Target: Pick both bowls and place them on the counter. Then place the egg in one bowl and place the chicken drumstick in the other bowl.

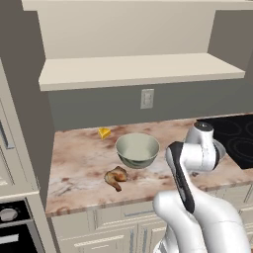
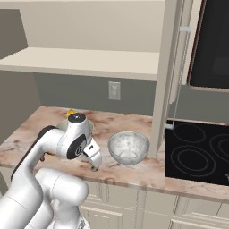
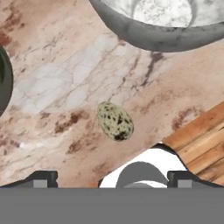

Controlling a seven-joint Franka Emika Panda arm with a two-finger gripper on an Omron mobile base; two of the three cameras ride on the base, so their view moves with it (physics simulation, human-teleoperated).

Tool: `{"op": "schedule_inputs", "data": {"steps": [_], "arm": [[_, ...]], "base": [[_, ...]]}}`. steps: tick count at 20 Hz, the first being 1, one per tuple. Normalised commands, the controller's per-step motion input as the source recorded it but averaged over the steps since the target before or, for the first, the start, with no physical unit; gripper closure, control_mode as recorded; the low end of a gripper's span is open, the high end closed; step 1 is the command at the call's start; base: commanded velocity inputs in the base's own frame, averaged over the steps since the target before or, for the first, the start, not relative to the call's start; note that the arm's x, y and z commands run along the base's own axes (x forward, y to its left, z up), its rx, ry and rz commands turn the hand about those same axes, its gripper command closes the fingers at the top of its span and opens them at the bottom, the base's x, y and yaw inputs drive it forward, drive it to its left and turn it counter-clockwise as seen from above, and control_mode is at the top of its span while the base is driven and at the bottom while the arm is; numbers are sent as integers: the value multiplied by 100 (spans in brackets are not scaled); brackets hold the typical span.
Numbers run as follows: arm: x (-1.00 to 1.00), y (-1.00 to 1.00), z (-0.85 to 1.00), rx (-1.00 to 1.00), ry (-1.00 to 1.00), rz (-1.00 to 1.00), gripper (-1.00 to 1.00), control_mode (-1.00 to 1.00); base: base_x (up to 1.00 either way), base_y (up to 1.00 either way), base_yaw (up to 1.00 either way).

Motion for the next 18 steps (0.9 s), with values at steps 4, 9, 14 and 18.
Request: {"op": "schedule_inputs", "data": {"steps": [4,9,14,18], "arm": [[0,-14,-1,-11,14,15,-100,-100],[0,-10,-8,-6,11,15,-100,-100],[1,-5,-27,0,2,12,-100,-100],[8,0,-45,0,-2,5,-100,-100]], "base": [[0,0,0],[0,0,0],[0,0,0],[0,0,0]]}}
